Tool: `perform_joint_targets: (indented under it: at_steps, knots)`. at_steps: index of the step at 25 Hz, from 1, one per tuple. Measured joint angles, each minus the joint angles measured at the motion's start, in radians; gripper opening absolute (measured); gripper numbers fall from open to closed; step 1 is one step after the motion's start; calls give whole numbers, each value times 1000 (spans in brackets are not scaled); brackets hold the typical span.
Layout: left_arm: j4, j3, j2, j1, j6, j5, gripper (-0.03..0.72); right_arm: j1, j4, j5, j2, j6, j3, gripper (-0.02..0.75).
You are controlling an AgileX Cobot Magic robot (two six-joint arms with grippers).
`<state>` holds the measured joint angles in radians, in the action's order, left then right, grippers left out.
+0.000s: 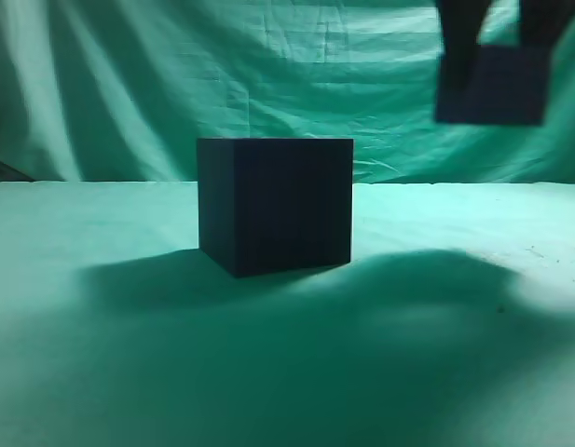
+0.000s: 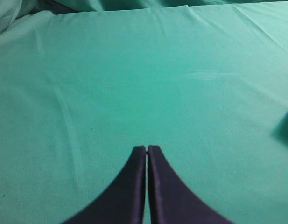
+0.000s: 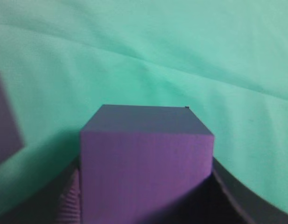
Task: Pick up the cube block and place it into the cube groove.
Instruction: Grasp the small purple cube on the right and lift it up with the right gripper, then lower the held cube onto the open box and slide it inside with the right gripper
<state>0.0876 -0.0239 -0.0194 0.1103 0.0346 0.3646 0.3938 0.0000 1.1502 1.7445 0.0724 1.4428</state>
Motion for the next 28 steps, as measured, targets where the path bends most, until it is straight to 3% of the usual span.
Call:
perform_joint_targets:
  at_steps: [7, 11, 28]
  knots:
    - [0, 0, 0, 0, 0, 0, 0, 245, 19, 29, -3, -4, 83, 419]
    - [0, 0, 0, 0, 0, 0, 0, 333, 23, -23, 15, 3, 88, 419]
    - [0, 0, 0, 0, 0, 0, 0, 351, 44, -74, 128, 33, 112, 419]
